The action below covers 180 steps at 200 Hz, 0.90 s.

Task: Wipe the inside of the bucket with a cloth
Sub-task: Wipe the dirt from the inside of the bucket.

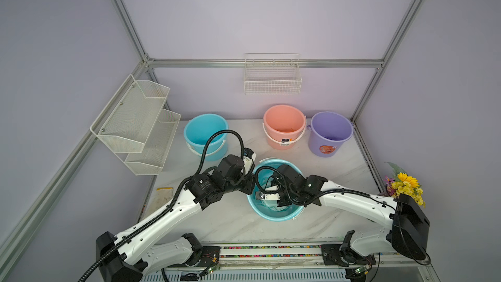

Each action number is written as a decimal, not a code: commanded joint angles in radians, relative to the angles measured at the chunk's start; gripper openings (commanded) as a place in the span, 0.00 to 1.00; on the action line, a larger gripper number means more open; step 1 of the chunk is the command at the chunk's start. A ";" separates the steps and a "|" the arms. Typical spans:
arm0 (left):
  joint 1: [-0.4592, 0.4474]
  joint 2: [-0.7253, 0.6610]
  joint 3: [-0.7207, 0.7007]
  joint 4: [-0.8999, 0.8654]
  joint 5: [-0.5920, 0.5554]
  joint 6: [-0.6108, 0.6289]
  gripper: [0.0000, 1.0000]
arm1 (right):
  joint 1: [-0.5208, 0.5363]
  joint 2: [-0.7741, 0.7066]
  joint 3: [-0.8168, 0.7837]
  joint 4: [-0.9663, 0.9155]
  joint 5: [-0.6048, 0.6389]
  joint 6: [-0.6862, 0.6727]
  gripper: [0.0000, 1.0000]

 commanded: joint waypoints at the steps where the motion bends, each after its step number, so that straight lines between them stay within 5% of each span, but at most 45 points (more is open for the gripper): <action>1: 0.012 -0.029 0.041 0.039 -0.027 -0.005 0.00 | -0.005 -0.024 0.037 -0.225 0.116 0.004 0.00; 35: 0.011 -0.022 0.042 0.035 -0.012 -0.004 0.00 | -0.004 -0.031 0.020 -0.078 0.371 -0.081 0.00; 72: 0.009 -0.022 0.042 0.036 -0.015 -0.011 0.00 | -0.004 -0.087 -0.060 0.325 0.452 -0.163 0.00; 111: 0.005 -0.020 0.045 0.036 -0.026 -0.015 0.00 | -0.004 -0.067 -0.080 0.431 0.270 -0.079 0.00; 154: 0.005 -0.028 0.046 0.036 -0.045 -0.015 0.00 | -0.003 -0.055 -0.043 0.201 -0.057 -0.025 0.00; 180: 0.005 -0.026 0.048 0.036 -0.048 -0.015 0.00 | -0.004 -0.042 -0.002 0.011 -0.097 -0.016 0.00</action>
